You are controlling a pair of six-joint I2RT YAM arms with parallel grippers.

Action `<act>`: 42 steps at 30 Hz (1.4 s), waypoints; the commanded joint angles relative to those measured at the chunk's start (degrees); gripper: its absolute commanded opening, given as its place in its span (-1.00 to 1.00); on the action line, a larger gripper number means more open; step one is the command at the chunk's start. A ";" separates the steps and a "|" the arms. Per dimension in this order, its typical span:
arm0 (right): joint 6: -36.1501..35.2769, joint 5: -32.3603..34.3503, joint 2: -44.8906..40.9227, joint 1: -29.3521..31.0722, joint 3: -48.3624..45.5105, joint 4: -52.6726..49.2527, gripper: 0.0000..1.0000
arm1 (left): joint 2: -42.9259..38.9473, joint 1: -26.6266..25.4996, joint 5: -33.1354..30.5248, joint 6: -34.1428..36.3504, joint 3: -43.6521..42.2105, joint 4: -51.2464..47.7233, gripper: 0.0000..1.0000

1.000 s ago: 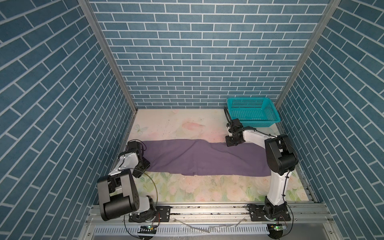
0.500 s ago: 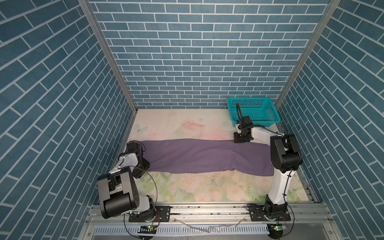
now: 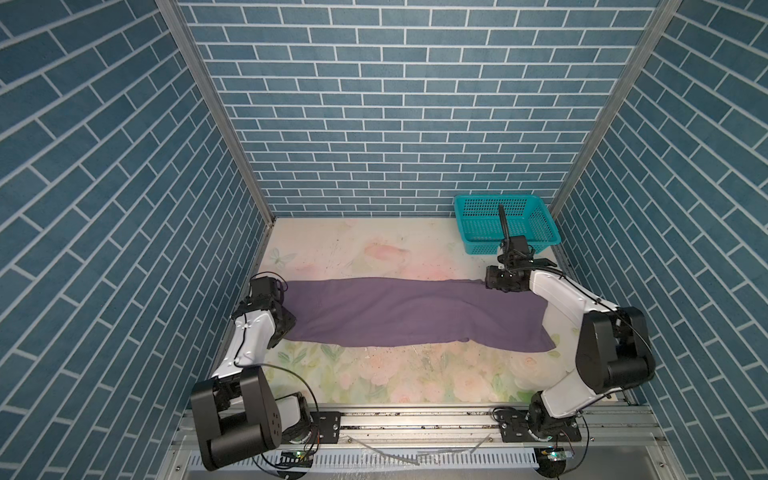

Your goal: Fold and stack the trousers

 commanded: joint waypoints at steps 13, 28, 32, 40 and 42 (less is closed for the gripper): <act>15.76 -6.60 -25.44 -26.00 -28.06 -16.23 0.89 | 11.41 -41.31 -10.19 0.48 16.35 9.70 -0.14; 18.67 -7.62 -5.79 -29.80 -24.02 -0.45 -0.33 | 23.10 -44.80 2.87 -1.11 10.19 21.06 -0.18; 16.36 -7.32 -0.94 -32.24 -18.45 -2.11 -1.00 | 24.56 -44.94 4.62 -0.74 10.94 21.83 -0.22; 12.85 2.18 -4.10 -33.31 -6.31 -9.69 -1.00 | 26.88 -49.90 4.44 0.34 17.50 19.07 -0.24; 12.51 2.78 -5.41 -33.31 -5.49 -9.61 -1.00 | 28.16 -52.13 4.35 0.39 19.98 18.47 -0.24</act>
